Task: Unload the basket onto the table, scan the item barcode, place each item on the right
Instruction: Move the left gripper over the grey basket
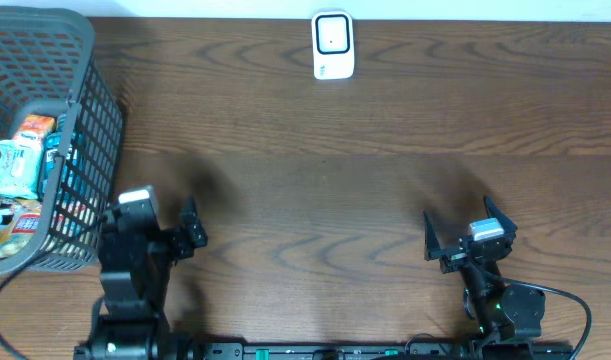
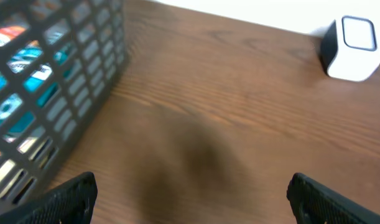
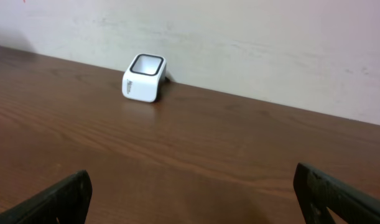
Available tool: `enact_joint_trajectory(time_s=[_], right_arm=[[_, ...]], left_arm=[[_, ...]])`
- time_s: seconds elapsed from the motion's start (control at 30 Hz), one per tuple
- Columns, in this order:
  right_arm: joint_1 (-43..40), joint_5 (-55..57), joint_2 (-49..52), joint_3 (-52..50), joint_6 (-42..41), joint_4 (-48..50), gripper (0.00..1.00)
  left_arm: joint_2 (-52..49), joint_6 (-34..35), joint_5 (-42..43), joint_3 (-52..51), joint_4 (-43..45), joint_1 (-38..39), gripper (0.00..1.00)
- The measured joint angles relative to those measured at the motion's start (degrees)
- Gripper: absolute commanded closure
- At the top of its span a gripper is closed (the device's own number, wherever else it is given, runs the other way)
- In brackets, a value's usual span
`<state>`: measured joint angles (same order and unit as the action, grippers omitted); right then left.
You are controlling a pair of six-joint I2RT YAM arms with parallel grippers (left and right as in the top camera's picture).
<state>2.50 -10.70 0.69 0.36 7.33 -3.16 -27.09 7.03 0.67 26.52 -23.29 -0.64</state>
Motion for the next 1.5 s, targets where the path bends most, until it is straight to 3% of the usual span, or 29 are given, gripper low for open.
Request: enact_joint_trajectory(time_s=[0.3,0.5,1.0,1.23,1.5], right_arm=[[0.0,0.0,0.0,0.0,0.0,0.0,0.01],[0.0,0.0,0.0,0.0,0.0,0.0,0.01],[0.0,0.0,0.0,0.0,0.0,0.0,0.01],[0.0,0.0,0.0,0.0,0.0,0.0,0.01],[0.0,0.0,0.0,0.0,0.0,0.0,0.01]], left_arm=[[-5.9,0.3,15.8,3.8,2.1,0.0,0.02],[-8.1,0.1,19.2,10.4,-4.8,0.0,0.02],[-28.7,-2.0,14.0,44.7,-26.7,0.0,0.02],[-35.5,-1.9,11.8,52.9,-27.1,0.0,0.02],[-37.0,-1.0,9.9,54.8,-30.6,0.0,0.02]])
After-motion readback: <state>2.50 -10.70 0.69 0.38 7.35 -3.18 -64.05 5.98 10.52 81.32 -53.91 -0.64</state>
